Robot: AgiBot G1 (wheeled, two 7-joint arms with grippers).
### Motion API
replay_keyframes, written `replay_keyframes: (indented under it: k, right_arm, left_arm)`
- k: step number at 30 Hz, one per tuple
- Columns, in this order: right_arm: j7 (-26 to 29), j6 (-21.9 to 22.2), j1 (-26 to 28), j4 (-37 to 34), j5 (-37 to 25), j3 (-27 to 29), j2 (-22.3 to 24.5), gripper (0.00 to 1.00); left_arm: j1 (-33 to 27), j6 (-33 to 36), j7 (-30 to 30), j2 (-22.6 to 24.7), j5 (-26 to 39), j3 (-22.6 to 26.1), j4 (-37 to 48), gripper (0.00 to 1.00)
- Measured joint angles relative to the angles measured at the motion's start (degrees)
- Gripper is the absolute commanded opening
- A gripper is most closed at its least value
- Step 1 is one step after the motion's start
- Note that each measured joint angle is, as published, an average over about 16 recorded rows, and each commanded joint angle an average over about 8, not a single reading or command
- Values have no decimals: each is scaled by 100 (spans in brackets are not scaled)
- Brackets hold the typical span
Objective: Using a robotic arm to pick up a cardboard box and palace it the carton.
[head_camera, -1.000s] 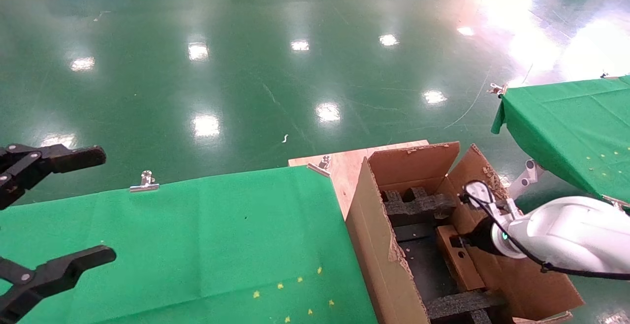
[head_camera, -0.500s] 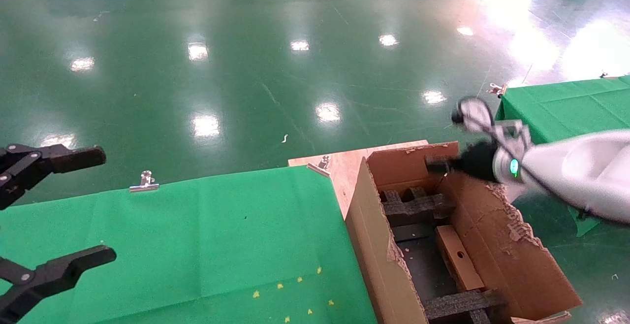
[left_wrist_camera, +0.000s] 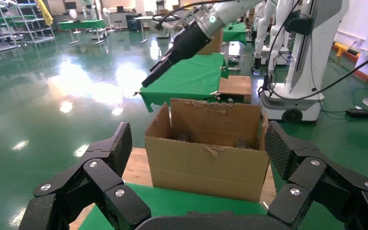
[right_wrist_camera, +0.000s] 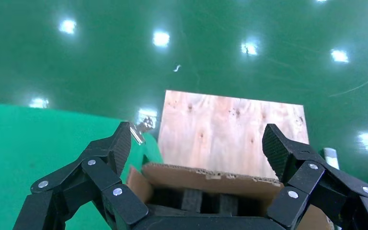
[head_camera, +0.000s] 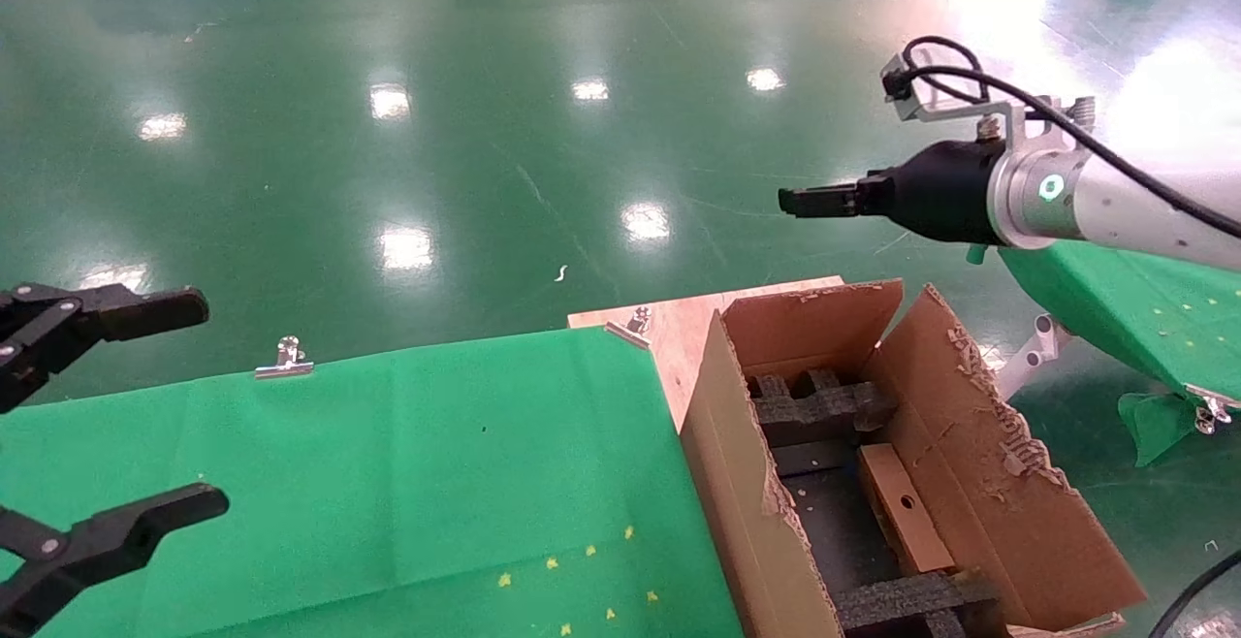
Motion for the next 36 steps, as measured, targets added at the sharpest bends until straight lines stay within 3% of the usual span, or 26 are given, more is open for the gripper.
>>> replay_keyframes:
  k: [7, 15, 36]
  right_arm:
    - [-174, -70, 60, 2, 244, 70, 20, 100]
    - [-660, -336, -291, -38, 500, 493, -38, 100]
    - [-3908, -2020, -2068, -214, 2664, 3148, -287, 100]
  left_arm:
    - [1, 0, 0, 0, -1, 0, 1, 100]
    - [1, 0, 0, 0, -1, 0, 1, 100]
    - [1, -1, 0, 0, -1, 0, 1, 100]
